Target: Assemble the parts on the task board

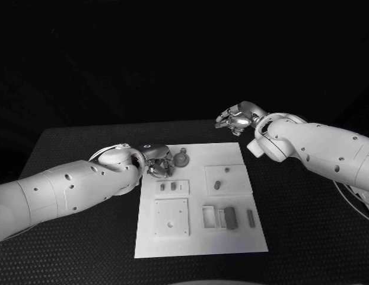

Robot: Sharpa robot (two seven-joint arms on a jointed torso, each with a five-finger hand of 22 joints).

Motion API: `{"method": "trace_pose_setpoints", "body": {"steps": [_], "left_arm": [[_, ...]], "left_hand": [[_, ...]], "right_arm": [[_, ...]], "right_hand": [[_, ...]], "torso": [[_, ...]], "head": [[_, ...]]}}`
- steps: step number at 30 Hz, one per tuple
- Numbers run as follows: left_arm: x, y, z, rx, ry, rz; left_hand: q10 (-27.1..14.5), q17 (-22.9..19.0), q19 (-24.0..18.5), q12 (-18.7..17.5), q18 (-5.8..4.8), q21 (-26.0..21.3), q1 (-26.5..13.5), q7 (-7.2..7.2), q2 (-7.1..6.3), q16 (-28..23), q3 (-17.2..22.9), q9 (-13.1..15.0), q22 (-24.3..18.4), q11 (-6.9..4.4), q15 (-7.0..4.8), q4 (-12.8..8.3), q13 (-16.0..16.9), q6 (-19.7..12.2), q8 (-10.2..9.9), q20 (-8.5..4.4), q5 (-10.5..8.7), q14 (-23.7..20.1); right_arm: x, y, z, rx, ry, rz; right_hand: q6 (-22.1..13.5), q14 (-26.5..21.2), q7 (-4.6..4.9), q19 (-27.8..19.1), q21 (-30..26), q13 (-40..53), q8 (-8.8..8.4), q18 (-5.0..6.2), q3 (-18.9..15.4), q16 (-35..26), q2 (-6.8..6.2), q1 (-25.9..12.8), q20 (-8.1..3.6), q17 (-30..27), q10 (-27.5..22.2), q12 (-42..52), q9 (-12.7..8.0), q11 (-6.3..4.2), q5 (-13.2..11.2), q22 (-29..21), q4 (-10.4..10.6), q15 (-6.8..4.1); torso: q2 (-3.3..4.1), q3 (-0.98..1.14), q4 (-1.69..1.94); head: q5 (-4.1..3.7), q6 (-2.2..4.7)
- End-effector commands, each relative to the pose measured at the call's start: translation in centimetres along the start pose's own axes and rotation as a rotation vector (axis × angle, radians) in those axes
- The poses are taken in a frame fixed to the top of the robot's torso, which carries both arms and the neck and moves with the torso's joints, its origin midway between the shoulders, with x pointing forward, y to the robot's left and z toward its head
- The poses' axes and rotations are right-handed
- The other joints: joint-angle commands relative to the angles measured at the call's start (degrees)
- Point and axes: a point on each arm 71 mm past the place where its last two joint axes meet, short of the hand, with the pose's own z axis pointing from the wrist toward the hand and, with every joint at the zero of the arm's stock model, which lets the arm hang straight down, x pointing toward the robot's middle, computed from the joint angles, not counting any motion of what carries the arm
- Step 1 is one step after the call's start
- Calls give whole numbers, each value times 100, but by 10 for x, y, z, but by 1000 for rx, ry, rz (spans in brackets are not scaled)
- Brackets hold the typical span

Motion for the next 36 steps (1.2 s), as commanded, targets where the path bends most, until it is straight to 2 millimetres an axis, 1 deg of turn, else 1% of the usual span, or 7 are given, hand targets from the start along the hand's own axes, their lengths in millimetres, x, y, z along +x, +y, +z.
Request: {"method": "trace_pose_setpoints", "body": {"steps": [1, 8, 19, 24, 31, 34, 36], "left_arm": [[7, -2, 2, -5, 50, 16], [13, -2, 3, 12, 59, 29], [14, 1, 3, 7, 56, 32], [13, 2, 2, 5, 47, 23], [11, 4, 1, 0, 18, 2], [9, 6, 0, -5, -2, -12], [8, 7, 0, -10, -11, -22]], "left_hand": [[95, -7, -25, 2, 705, 12, 0, -4, 51, -33, 26, -10, 107, 48, -7, -11, 8, 42, 20, -28, 30, 10], [100, -8, -29, 1, 703, 11, -1, -4, 57, -34, 26, -10, 107, 47, -7, -10, 11, 43, 22, -29, 30, 8], [118, -7, -29, 1, 699, 13, -11, -8, 62, -34, 19, -7, 109, 43, -11, -11, 18, 53, 30, -32, 31, 9], [99, -13, -47, -21, 690, 2, -33, 1, 53, -49, 10, -11, 106, 50, -5, -8, 17, 30, 20, -30, 31, -7], [-25, -25, -99, -128, 678, -28, -41, 78, -85, -93, -36, -49, 103, 94, 36, -17, 2, -150, -64, -14, 23, -75], [-46, -24, -117, -162, 678, -38, -33, 191, -173, -99, -59, -125, 104, 110, 52, -13, 8, -432, -214, 0, 23, -102], [-80, -22, -122, -191, 680, -42, -36, 221, -211, -99, -70, -164, 104, 128, 68, -9, 5, -565, -281, 12, 22, -112]], "right_arm": [[1, 1, 0, -12, 13, 0], [2, 1, 0, -12, 14, 1], [2, 1, 0, -11, 15, 2], [2, 2, 0, -12, 16, 2], [2, 1, 0, -11, 14, 1], [1, 1, 0, -10, 13, 1], [1, 1, 0, -10, 13, 1]], "right_hand": [[-13, -43, 54, 9, -7, -8, -21, 258, -26, -13, 30, -3, -49, 9, -24, 21, 10, 2, 13, 75, 1, -5], [-12, -43, 54, 9, -7, -9, -21, 258, -26, -13, 31, -5, -49, 9, -24, 22, 10, 2, 13, 75, 2, -5], [-11, -42, 54, 10, -6, -10, -21, 258, -25, -12, 33, -7, -49, 9, -24, 23, 11, 2, 13, 75, 3, -5], [-11, -42, 54, 10, -6, -10, -21, 258, -24, -12, 34, -7, -49, 9, -24, 24, 11, 1, 13, 74, 2, -5], [-12, -42, 54, 10, -6, -11, -21, 258, -24, -12, 33, -7, -50, 9, -24, 25, 11, 1, 13, 75, 1, -5], [-12, -42, 54, 10, -6, -11, -21, 258, -24, -12, 32, -7, -50, 9, -24, 25, 11, 1, 13, 75, 0, -5], [-13, -42, 54, 10, -6, -11, -22, 258, -24, -13, 31, -7, -50, 9, -24, 25, 11, 1, 13, 75, 0, -5]], "torso": [[0, -2, -2], [-1, -4, -3], [0, 0, -1], [0, -3, 4], [-2, -3, 3], [0, 0, 1], [1, -1, 2]], "head": [[4, -1], [-7, -7], [-18, -12], [-23, -12], [-23, -11], [-22, -10], [-24, -5]]}}
